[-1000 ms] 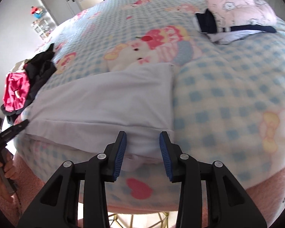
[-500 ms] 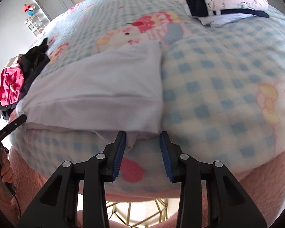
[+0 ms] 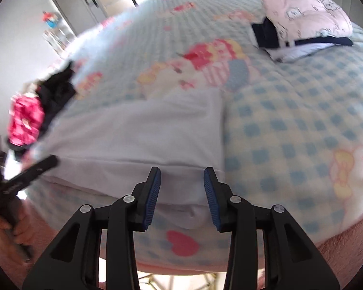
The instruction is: Fold clothes
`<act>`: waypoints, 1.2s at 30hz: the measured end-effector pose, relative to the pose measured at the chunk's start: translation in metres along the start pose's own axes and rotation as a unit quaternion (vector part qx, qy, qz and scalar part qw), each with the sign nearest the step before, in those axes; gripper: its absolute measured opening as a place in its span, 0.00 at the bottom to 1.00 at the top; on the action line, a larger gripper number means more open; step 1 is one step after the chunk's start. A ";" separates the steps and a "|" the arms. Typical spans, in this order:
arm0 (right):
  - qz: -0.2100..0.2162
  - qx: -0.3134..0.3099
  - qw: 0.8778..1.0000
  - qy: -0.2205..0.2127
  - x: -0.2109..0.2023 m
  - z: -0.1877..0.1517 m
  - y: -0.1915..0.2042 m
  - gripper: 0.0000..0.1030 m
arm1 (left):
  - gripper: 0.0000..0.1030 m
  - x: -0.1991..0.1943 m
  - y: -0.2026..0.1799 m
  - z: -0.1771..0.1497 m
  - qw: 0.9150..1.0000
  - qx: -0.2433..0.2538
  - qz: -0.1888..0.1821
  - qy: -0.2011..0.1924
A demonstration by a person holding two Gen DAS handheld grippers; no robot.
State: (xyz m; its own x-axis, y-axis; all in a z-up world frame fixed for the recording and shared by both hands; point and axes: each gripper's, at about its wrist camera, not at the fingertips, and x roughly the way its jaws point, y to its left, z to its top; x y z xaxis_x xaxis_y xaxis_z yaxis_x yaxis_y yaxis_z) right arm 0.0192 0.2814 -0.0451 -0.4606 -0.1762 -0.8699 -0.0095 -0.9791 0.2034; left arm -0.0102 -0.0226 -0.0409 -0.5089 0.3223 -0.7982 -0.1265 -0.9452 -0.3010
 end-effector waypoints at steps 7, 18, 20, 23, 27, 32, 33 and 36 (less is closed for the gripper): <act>0.013 0.037 0.999 0.006 -0.023 -0.015 -0.015 0.37 | 0.36 -0.023 0.030 -0.008 0.997 -0.056 -0.051 -0.021; 0.031 -0.018 0.999 -0.007 -0.003 0.020 0.039 0.37 | 0.38 0.018 0.009 0.014 1.000 -0.025 0.009 0.003; 0.035 -0.004 0.999 -0.004 0.001 0.009 0.036 0.37 | 0.38 0.009 0.012 -0.001 0.999 -0.033 -0.003 -0.006; 0.037 0.000 0.999 -0.008 0.000 -0.004 0.034 0.37 | 0.38 -0.009 0.022 -0.010 0.998 -0.054 -0.030 -0.023; 0.047 0.003 0.998 -0.028 -0.004 -0.003 0.033 0.37 | 0.38 -0.031 0.038 -0.013 0.991 -0.106 -0.052 -0.061; 0.040 0.013 0.999 -0.024 0.004 -0.011 0.023 0.37 | 0.38 -0.041 0.051 -0.016 0.993 -0.107 0.000 -0.057; 0.042 0.016 0.999 -0.022 0.004 -0.012 0.019 0.37 | 0.38 -0.044 0.056 -0.017 0.992 -0.112 0.007 -0.056; 0.063 0.029 0.997 -0.042 -0.003 -0.013 0.014 0.37 | 0.38 -0.054 0.066 -0.016 0.989 -0.132 0.003 -0.065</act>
State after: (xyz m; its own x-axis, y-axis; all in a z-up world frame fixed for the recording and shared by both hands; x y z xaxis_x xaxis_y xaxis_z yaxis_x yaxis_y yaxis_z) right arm 0.0319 0.2669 -0.0448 -0.5336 -0.2855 -0.7961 0.0033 -0.9420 0.3356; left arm 0.0228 -0.1010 -0.0264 -0.6168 0.2912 -0.7312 0.0949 -0.8948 -0.4363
